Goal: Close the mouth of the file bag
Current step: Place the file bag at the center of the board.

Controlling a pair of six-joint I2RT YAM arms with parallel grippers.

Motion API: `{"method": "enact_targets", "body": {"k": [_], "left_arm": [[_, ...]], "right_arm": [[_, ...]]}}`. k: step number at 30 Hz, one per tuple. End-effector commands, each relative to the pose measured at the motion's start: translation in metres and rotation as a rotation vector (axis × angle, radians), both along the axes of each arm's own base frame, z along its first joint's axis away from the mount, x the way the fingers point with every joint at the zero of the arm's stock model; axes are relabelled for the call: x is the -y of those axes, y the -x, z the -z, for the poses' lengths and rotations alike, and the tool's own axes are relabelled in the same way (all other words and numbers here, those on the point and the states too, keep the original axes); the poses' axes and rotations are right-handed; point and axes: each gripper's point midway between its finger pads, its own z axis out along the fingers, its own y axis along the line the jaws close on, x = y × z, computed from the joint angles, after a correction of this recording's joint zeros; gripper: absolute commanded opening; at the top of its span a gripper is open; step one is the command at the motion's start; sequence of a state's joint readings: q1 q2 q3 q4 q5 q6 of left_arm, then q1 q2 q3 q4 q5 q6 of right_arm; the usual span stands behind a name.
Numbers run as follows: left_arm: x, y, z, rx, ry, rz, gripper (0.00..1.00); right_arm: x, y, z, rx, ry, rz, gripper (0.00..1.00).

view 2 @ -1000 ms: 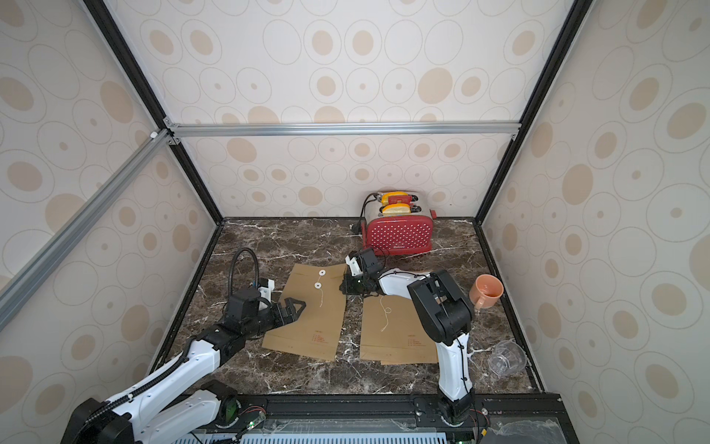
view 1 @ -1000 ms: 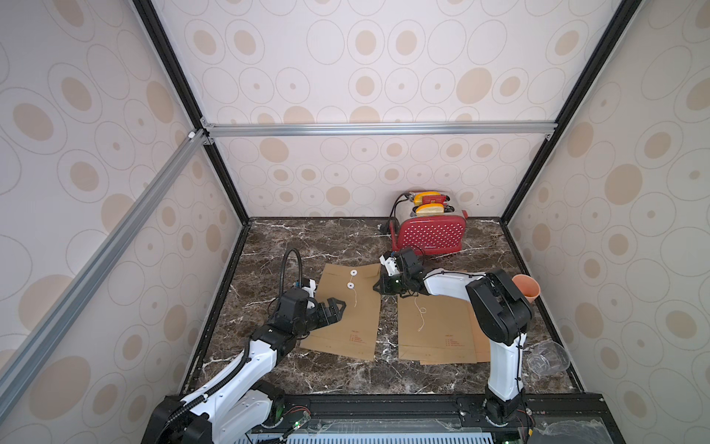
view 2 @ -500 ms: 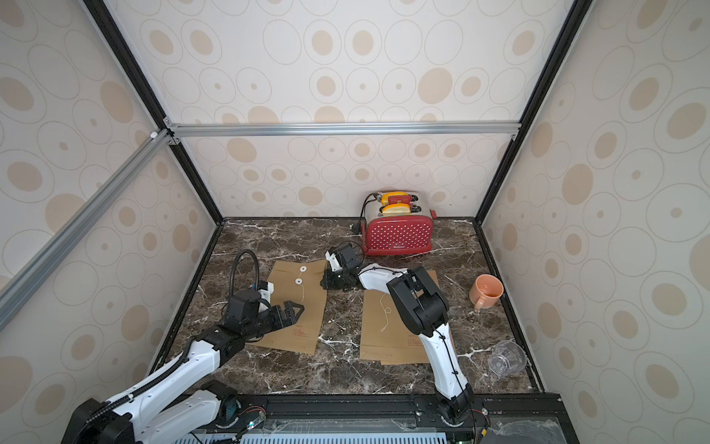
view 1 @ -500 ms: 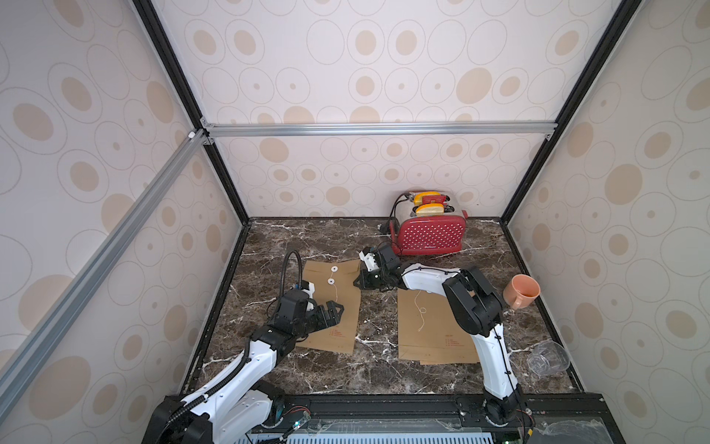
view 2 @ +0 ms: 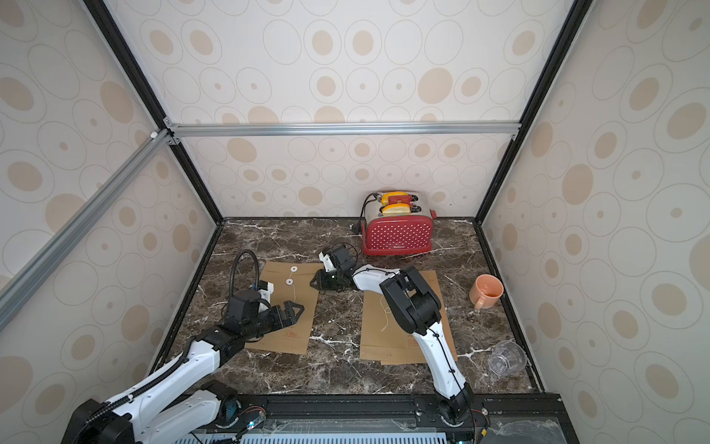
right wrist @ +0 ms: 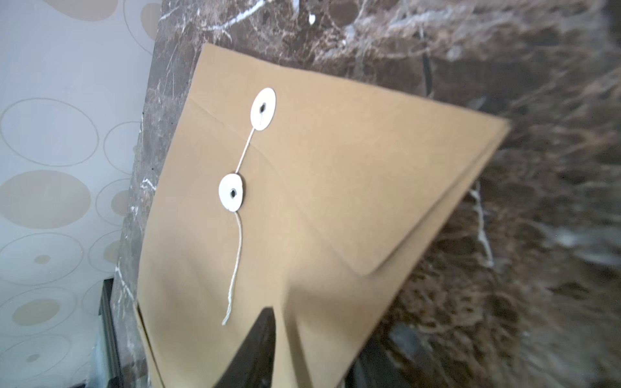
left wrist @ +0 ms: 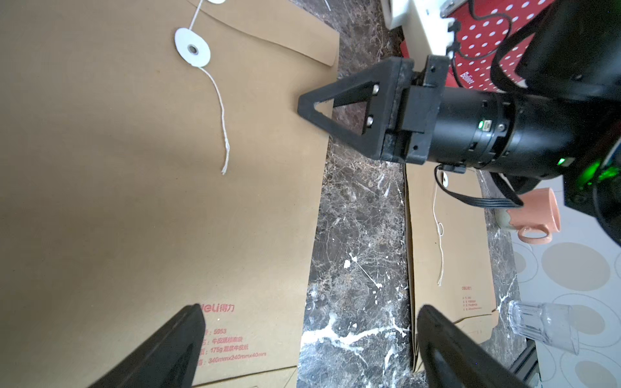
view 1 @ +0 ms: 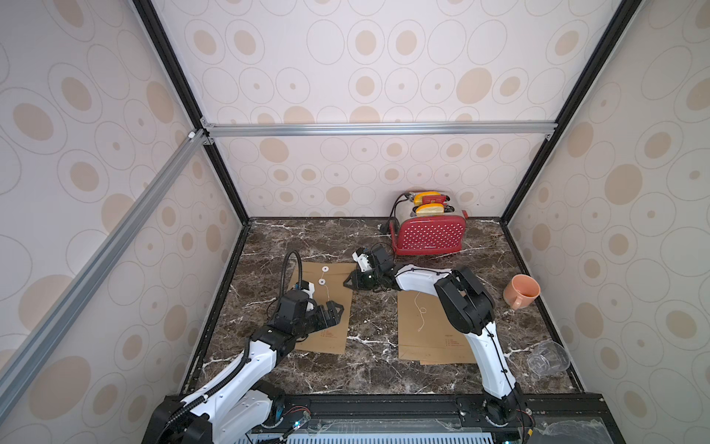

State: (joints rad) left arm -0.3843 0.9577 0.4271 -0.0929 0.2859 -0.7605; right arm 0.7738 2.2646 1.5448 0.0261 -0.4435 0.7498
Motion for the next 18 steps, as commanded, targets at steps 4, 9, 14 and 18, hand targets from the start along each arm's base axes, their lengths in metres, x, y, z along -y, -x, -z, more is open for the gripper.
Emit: {"method": "enact_targets", "body": {"k": [4,9,14,18], "left_arm": [[0.01,-0.001,-0.03,0.097,0.023,0.087,0.99],[0.019,0.0,-0.058,0.168,0.07,0.142,0.99],[0.054,-0.005,-0.088,0.231,0.283,0.238,0.99],[0.08,-0.006,-0.09,0.251,0.27,0.318,0.99]], "right_arm": [[0.038,0.003,-0.025,0.043,0.096,0.039,0.49],[0.082,0.005,-0.055,0.112,0.166,0.079,0.52],[0.139,0.028,-0.076,0.179,0.244,0.105,0.52],[0.193,0.053,-0.074,0.167,0.236,0.163,0.5]]}}
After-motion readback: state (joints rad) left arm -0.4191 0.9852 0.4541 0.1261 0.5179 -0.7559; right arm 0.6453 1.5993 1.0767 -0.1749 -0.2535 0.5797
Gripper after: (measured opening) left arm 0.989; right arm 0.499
